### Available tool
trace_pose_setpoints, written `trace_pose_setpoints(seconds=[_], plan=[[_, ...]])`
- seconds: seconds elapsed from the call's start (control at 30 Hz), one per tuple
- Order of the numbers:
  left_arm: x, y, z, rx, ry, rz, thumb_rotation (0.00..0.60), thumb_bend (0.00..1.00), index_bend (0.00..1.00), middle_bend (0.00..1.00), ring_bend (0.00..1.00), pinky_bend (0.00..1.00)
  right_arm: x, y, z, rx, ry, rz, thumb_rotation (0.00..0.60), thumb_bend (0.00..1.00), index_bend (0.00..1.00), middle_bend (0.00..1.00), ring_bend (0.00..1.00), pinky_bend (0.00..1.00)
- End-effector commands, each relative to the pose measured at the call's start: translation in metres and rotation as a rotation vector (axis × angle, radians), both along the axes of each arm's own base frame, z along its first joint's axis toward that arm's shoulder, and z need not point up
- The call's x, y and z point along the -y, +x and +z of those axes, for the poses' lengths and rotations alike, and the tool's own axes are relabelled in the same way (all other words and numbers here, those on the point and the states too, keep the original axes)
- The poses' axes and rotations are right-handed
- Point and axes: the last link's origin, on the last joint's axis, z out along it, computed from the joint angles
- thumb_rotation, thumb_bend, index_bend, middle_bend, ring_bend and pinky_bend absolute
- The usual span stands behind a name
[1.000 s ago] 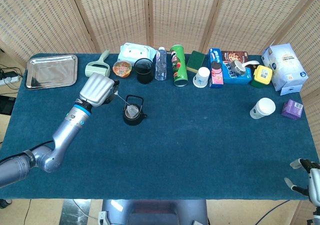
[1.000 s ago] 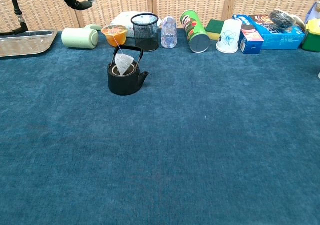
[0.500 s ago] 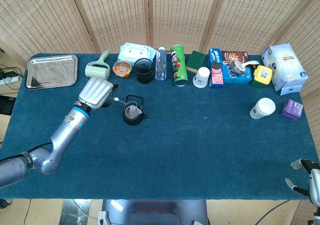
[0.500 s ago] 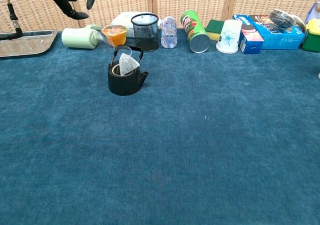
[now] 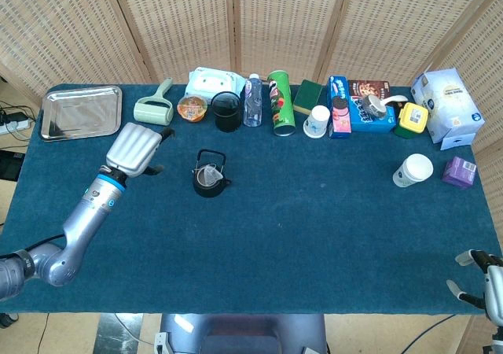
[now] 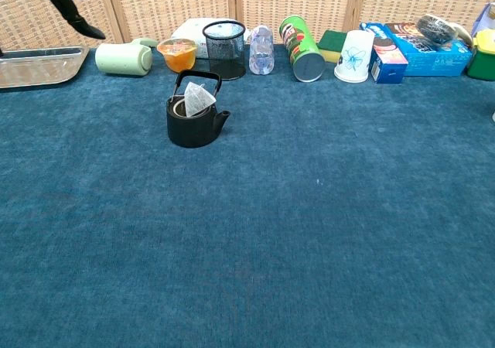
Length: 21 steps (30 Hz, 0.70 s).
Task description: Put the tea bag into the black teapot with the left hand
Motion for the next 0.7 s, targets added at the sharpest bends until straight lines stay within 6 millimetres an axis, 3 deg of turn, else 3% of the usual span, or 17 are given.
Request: trace_pose_setpoints(seconds=[0.03,0.2,0.43,0.7], plan=[[0.012,-0.009,0.006,0.015,-0.006,0.023,0.600,0.14,0.32,0.90,0.82,0.86,0.000,0.000,0.000,0.000,0.002,0.002,0.600,0.21,0.44,0.47,0.46,0.38],[0.025,-0.017,0.005,0.009,-0.066,0.054,0.600,0.07,0.32,0.90,0.85,0.86,0.002,0.001,-0.001,0.000,0.009,0.007,0.600,0.21,0.44,0.47,0.46,0.38],[0.034,-0.017,-0.006,-0.008,-0.154,0.069,0.600,0.06,0.32,0.99,0.94,0.89,0.001,0.001,0.000,-0.002,0.008,0.006,0.600,0.21,0.44,0.47,0.48,0.38],[0.034,-0.004,-0.029,-0.047,-0.239,0.060,0.600,0.05,0.32,1.00,0.97,0.91,-0.002,-0.001,0.001,0.001,0.004,-0.003,0.600,0.21,0.44,0.47,0.48,0.38]])
